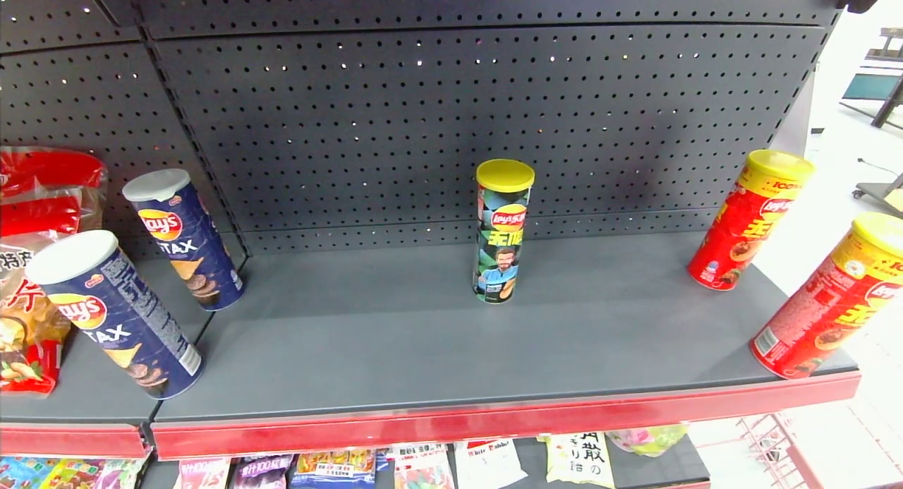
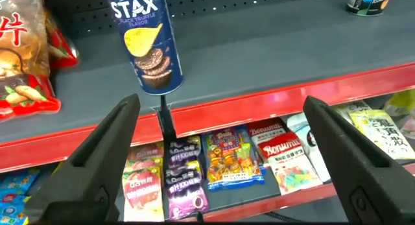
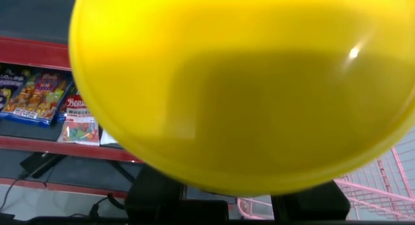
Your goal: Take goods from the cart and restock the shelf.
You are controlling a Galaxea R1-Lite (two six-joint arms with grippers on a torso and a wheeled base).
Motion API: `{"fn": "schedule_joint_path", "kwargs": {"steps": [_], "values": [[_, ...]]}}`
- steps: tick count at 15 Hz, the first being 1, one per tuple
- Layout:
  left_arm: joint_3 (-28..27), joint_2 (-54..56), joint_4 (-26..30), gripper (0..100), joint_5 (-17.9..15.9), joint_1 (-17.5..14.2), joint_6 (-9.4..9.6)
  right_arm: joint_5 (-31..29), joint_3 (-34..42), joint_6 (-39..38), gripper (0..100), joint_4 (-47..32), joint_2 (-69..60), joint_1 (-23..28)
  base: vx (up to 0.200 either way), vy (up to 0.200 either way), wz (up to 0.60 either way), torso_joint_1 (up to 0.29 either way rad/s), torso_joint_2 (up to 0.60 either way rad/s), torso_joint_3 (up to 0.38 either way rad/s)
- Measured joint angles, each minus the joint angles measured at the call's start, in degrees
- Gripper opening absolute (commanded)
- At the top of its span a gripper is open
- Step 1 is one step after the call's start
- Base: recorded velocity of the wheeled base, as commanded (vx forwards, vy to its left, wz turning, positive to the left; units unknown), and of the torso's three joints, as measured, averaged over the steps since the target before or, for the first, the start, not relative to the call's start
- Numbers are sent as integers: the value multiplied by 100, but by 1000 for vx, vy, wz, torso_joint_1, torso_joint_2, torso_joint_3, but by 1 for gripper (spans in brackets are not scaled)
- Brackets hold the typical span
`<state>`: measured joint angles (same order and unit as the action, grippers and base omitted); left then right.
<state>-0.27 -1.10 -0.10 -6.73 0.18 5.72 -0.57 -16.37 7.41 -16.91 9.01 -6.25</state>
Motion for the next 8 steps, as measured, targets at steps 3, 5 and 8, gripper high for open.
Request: {"fn": "schedule_joint_path", "kwargs": {"steps": [3,5,8], "values": [[-194,-90,-30,100,-33,6,-182,13,12,9,0,7,-67,6,0,0,0,0,0,0],[-750,-534,-112,100,27,6,-492,15,56,13,0,13,-116,-5,0,0,0,0,0,0],[-2057,-2225,-419,100,-429,256,-684,20,260,13,0,-6,-271,-13,0,0,0,0,0,0]]}}
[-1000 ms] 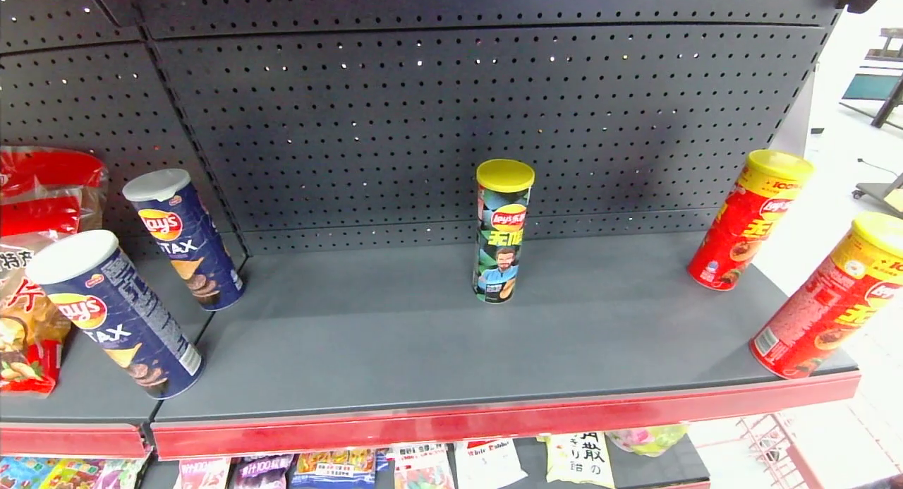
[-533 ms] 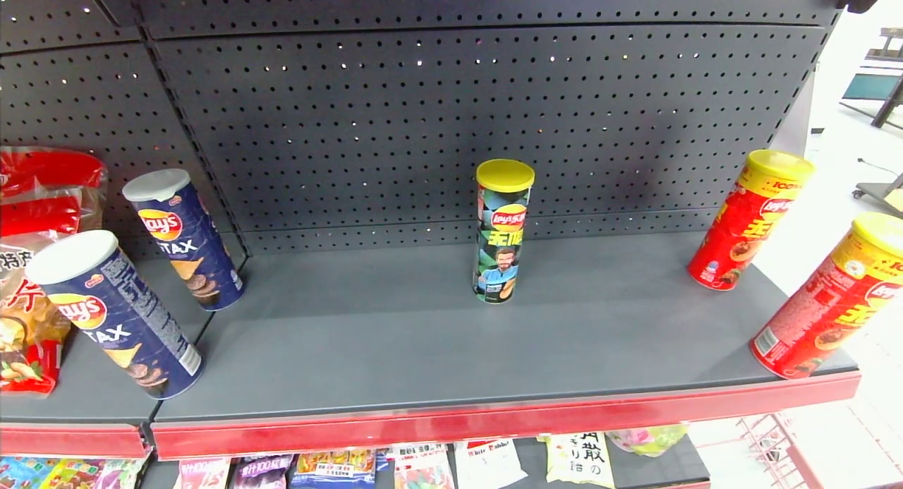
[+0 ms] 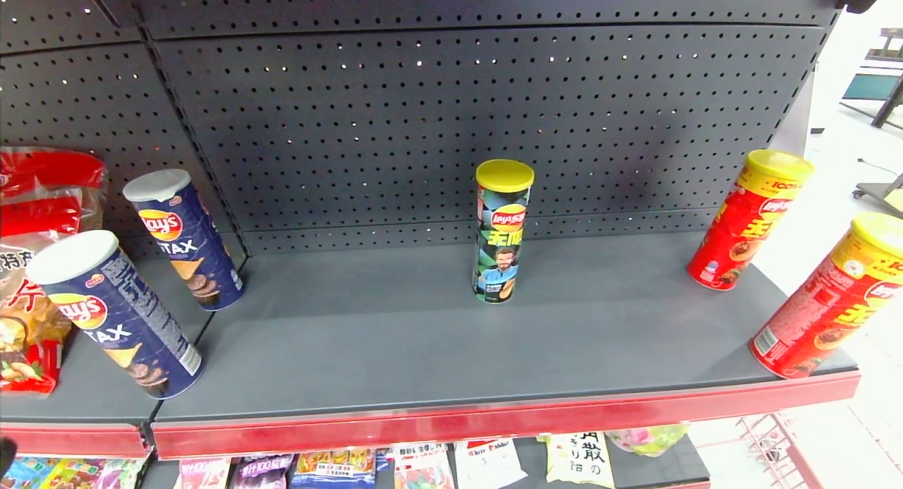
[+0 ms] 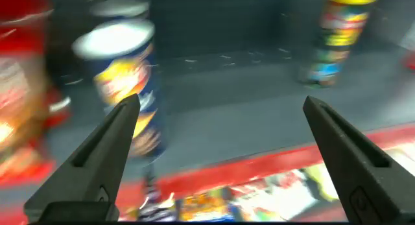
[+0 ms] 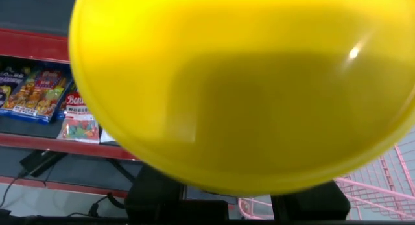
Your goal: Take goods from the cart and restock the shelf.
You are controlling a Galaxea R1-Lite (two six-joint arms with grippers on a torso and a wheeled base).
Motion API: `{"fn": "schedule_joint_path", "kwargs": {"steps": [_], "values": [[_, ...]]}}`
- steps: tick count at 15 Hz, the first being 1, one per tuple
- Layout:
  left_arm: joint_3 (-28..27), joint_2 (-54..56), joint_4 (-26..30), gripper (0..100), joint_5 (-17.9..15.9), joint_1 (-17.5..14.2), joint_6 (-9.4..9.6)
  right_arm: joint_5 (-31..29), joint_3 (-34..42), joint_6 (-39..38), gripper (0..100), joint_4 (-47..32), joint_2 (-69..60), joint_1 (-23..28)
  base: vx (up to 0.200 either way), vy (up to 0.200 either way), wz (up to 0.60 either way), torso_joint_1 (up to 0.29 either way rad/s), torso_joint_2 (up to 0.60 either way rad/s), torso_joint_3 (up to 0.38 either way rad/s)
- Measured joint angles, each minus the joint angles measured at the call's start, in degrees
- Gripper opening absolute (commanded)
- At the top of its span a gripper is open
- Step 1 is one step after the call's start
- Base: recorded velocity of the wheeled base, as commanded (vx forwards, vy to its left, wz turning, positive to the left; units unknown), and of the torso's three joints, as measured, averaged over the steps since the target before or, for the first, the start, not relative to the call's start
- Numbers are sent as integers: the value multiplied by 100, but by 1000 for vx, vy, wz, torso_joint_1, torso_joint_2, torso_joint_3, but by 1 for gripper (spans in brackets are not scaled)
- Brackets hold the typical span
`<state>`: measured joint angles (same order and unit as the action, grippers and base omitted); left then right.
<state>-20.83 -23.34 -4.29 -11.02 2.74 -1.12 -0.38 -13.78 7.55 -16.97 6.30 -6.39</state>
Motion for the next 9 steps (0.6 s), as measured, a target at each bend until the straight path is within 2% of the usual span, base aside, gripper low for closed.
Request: {"fn": "schedule_joint_path", "kwargs": {"steps": [1,2,3,6,7,9], "values": [[-311,-603,-93,100,-347,232,90,6,28,0,0,2,-24,-2,0,0,0,0,0,0],[-584,-1190,-191,100,-639,644,199,5,50,0,0,-2,-41,-6,0,0,0,0,0,0],[-818,-1725,-266,100,-758,1079,290,2,57,2,0,-2,-52,-6,0,0,0,0,0,0],[-1414,-3244,-521,100,-714,2247,451,5,107,0,0,-2,-66,-9,0,0,0,0,0,0],[-1510,-3641,-657,100,-725,2470,468,0,121,0,0,2,-68,-11,0,0,0,0,0,0],[-1663,-4562,-1391,100,-778,2818,497,-9,143,0,0,0,-71,-11,0,0,0,0,0,0]]}}
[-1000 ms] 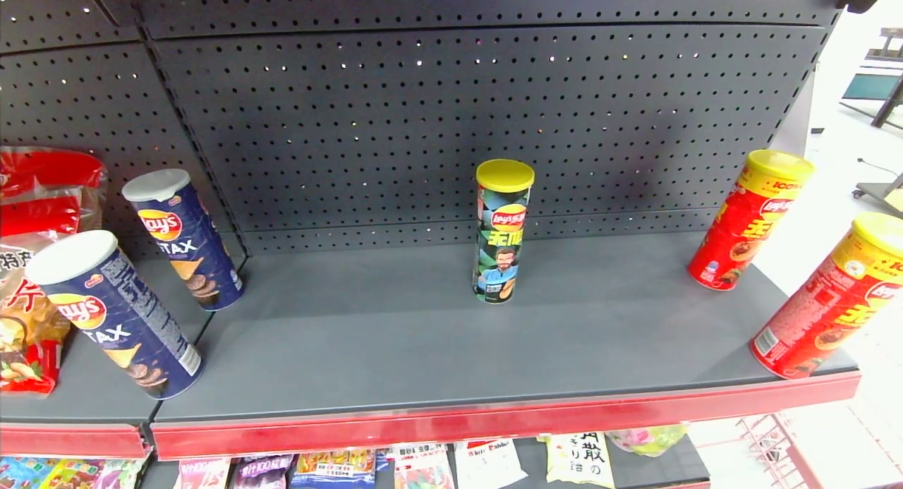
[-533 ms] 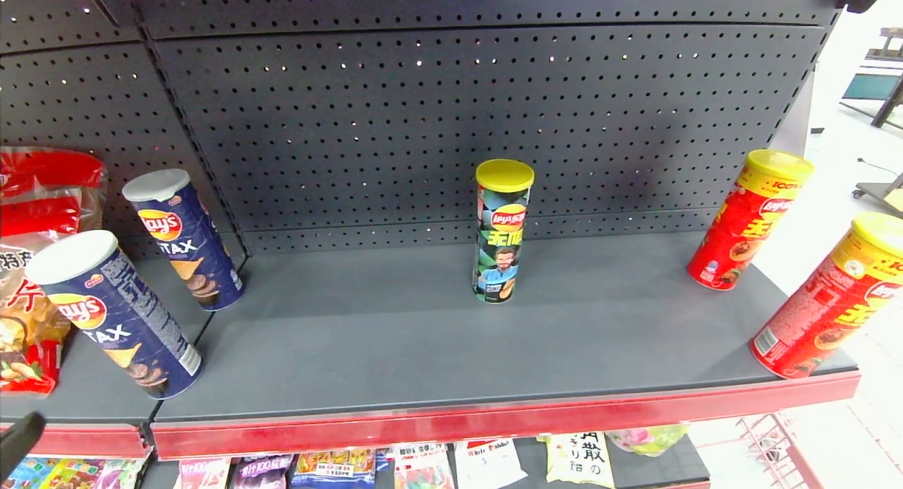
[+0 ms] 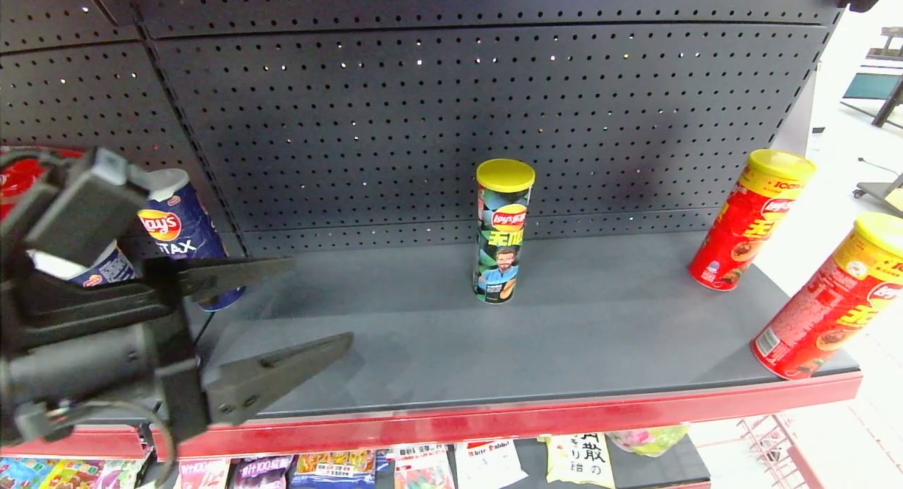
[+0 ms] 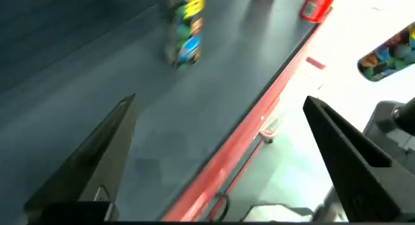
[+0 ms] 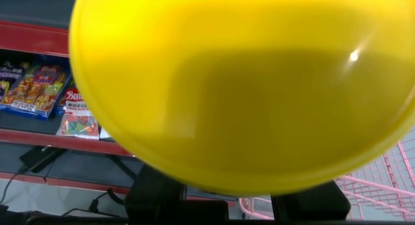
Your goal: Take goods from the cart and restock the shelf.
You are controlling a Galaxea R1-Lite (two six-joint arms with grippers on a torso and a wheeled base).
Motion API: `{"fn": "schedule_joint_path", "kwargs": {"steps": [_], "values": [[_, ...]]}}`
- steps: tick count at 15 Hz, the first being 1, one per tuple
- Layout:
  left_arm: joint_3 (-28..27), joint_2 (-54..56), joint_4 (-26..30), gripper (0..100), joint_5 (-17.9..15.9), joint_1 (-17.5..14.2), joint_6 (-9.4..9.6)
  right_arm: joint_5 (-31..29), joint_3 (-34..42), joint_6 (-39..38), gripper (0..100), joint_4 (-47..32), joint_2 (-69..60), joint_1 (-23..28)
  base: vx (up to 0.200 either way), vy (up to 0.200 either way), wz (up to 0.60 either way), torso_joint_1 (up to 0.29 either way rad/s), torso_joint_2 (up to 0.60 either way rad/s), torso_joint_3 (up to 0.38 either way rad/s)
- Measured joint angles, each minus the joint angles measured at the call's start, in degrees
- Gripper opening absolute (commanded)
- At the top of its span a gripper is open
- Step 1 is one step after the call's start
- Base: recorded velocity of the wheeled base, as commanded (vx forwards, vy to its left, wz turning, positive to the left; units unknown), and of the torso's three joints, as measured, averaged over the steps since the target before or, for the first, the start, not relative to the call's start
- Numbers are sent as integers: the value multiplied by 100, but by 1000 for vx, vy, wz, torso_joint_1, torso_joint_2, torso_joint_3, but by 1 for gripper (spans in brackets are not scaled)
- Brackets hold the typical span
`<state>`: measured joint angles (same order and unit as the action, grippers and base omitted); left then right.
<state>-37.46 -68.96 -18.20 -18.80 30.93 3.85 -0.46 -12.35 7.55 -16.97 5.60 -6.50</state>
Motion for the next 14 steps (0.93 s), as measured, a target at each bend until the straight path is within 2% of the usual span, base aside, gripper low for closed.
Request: {"fn": "schedule_joint_path", "kwargs": {"steps": [3,5,9,11,14], "values": [[-226,-1392,-1352,100,-27,256,20,2,4,0,0,2,-4,2,0,0,0,0,0,0],[-707,-2216,-1743,100,-22,330,41,-5,4,-7,0,2,-6,5,0,0,0,0,0,0],[-1929,-3396,-1927,100,-11,358,105,-22,-2,-20,0,11,-6,0,0,0,0,0,0,0],[-2191,-3735,-1946,100,-11,344,244,-33,-7,-24,0,9,-6,0,0,0,0,0,0,0],[-2387,-4028,-1972,100,-30,308,339,-32,-11,-29,0,11,-6,5,0,0,0,0,0,0]]}}
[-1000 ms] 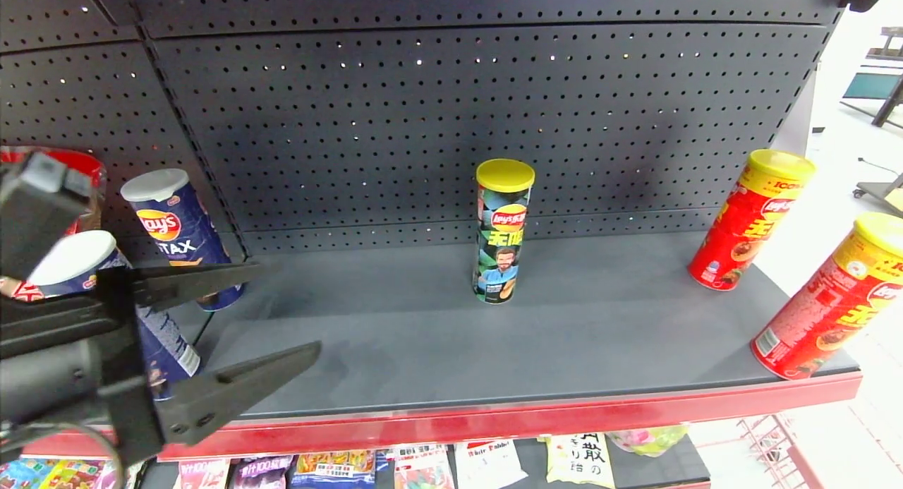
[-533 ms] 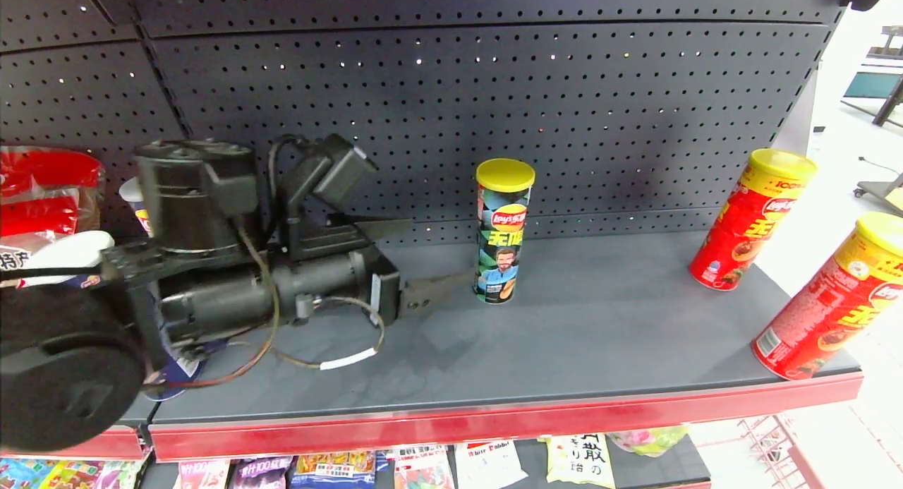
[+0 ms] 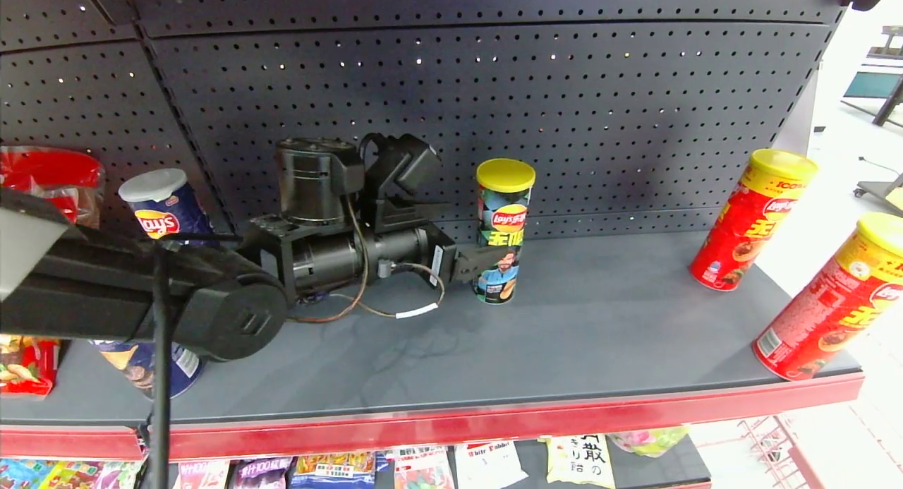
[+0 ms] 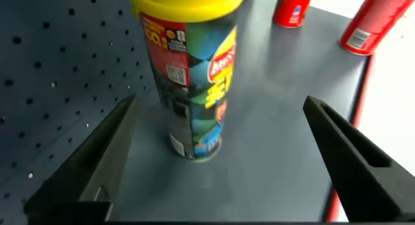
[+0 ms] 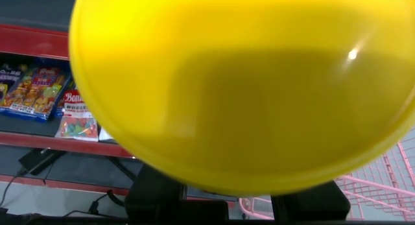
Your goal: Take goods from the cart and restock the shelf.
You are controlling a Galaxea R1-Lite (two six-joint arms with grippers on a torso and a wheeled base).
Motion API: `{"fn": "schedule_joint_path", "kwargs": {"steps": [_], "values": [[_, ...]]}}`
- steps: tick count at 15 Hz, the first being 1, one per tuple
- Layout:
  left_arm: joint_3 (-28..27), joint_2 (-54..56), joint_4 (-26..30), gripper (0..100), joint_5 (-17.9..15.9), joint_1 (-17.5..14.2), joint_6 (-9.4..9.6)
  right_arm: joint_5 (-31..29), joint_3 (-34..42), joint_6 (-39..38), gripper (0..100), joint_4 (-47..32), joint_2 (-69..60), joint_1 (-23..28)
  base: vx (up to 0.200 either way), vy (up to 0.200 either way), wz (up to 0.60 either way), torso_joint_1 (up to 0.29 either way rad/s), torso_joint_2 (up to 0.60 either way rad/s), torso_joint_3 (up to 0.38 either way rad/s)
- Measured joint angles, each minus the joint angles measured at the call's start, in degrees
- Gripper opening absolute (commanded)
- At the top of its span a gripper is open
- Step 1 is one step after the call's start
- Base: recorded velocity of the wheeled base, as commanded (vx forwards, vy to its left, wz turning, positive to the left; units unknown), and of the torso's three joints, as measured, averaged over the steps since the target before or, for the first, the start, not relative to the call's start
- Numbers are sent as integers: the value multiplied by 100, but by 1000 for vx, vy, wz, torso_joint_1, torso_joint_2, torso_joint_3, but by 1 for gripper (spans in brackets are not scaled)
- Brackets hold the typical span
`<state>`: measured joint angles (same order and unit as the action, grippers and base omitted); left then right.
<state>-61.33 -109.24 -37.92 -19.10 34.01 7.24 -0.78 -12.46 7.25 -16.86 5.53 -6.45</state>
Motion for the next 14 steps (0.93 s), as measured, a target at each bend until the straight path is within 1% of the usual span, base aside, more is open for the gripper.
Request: {"fn": "schedule_joint_path", "kwargs": {"steps": [4,8,10,14], "values": [[-612,-399,2,100,-41,-30,85,-1,1,-9,0,0,0,-5,0,0,0,0,0,0],[-1159,-796,16,100,-180,-34,94,-1,9,-17,0,0,0,-2,0,0,0,0,0,0],[-1297,-931,22,100,-194,-34,91,-9,9,-17,0,-7,0,-5,0,0,0,0,0,0],[-1769,-1278,35,100,-208,-45,99,-20,22,-17,0,-21,0,-5,0,0,0,0,0,0]]}}
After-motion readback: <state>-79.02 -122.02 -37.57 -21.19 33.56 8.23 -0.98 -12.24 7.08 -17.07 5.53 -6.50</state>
